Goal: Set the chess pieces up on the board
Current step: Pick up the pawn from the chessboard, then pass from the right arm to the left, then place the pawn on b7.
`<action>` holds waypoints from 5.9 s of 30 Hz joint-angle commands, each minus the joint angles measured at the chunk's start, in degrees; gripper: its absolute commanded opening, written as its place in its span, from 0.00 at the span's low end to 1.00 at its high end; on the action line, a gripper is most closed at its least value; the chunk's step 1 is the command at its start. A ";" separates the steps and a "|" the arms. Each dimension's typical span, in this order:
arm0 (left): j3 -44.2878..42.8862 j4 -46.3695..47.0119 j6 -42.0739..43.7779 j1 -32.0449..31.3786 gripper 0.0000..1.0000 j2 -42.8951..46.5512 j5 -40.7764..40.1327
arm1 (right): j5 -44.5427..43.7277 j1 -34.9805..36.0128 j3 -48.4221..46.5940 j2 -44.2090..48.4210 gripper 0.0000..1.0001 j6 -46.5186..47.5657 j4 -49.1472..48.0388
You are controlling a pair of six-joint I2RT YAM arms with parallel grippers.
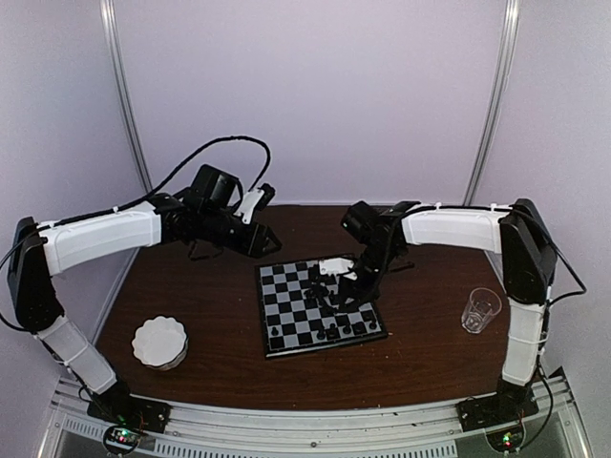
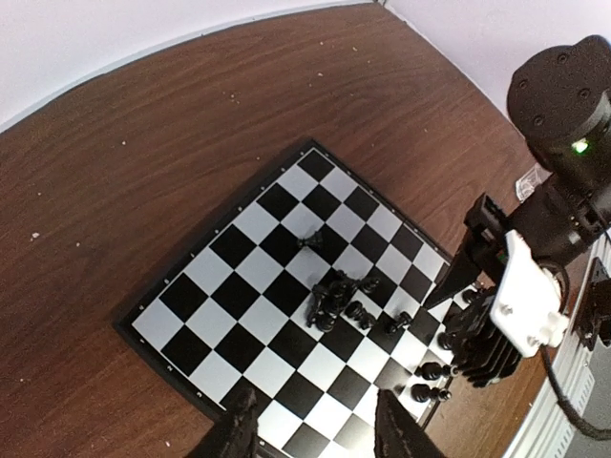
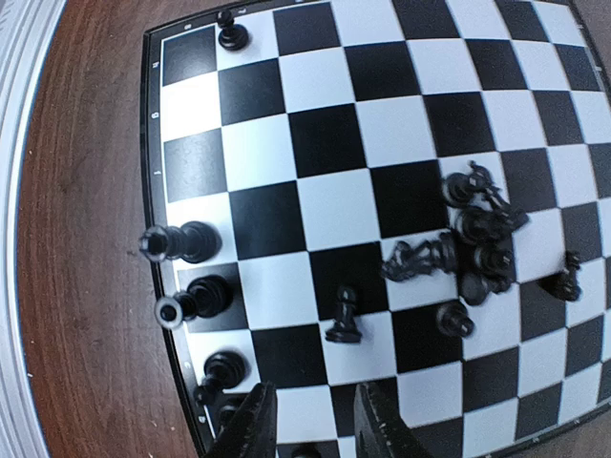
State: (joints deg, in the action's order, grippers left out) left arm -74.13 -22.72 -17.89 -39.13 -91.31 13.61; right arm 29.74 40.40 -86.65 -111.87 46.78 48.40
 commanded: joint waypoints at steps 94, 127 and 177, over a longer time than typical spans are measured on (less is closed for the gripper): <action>6.55 36.96 -28.50 -7.86 0.45 -3.66 25.26 | 7.43 -0.59 2.97 19.31 0.11 -16.55 -0.64; 5.25 41.99 -37.60 -12.46 0.19 -10.15 21.61 | 10.65 -0.68 5.65 23.30 0.12 -17.17 -1.98; -39.26 -16.99 10.87 -22.49 0.08 -41.68 -9.77 | 5.51 -22.91 27.81 37.20 0.43 -17.61 -10.82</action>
State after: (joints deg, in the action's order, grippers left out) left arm -111.66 -40.42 -7.79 -61.60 -131.92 3.97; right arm 35.70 17.69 -59.18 -74.28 28.60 37.91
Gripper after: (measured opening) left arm 0.085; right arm 0.435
